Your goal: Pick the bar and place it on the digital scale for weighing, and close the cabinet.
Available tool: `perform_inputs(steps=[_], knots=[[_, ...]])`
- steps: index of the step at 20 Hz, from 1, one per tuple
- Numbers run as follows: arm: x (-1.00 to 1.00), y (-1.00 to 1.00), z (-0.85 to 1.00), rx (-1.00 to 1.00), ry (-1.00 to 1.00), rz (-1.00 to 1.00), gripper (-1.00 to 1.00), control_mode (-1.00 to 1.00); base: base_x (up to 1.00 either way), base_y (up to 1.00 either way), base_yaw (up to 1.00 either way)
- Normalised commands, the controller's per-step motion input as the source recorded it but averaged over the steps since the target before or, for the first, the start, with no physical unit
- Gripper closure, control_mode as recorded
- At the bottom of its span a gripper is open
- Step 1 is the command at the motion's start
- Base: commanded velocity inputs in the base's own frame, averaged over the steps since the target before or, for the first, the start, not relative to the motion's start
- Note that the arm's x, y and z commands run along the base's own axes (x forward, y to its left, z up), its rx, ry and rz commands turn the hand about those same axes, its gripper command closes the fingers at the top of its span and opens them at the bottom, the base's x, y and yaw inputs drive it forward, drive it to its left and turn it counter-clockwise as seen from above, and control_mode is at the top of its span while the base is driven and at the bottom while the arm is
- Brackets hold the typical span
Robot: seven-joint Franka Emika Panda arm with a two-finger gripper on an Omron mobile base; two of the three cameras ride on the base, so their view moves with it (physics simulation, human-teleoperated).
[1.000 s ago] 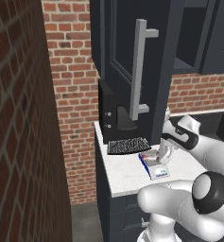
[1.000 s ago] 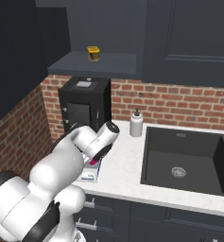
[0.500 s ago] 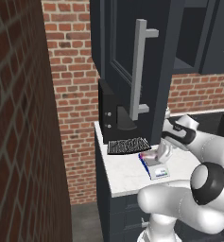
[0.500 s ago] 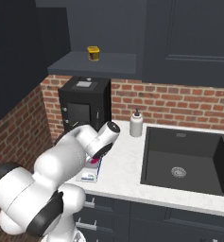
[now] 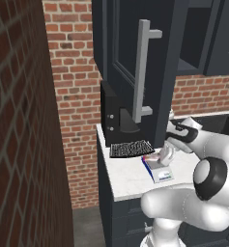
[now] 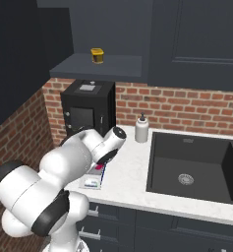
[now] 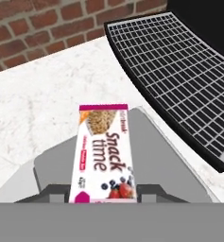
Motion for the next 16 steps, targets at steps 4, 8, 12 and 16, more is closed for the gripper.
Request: perform_inputs(steps=[4,8,12,16], knots=[[-0.06,0.0,0.0,0.0,-0.03,0.0,-1.0,-1.0,0.0,0.0,0.0],[-0.08,0.0,0.0,0.0,-0.08,0.0,-1.0,-1.0,0.0,0.0,0.0],[-0.29,0.07,0.04,-0.01,-0.19,0.0,-1.0,-1.0,0.0,0.0,0.0],[-0.4,0.0,0.62,0.0,-0.27,0.0,-1.0,-1.0,0.0,0.0,0.0]])
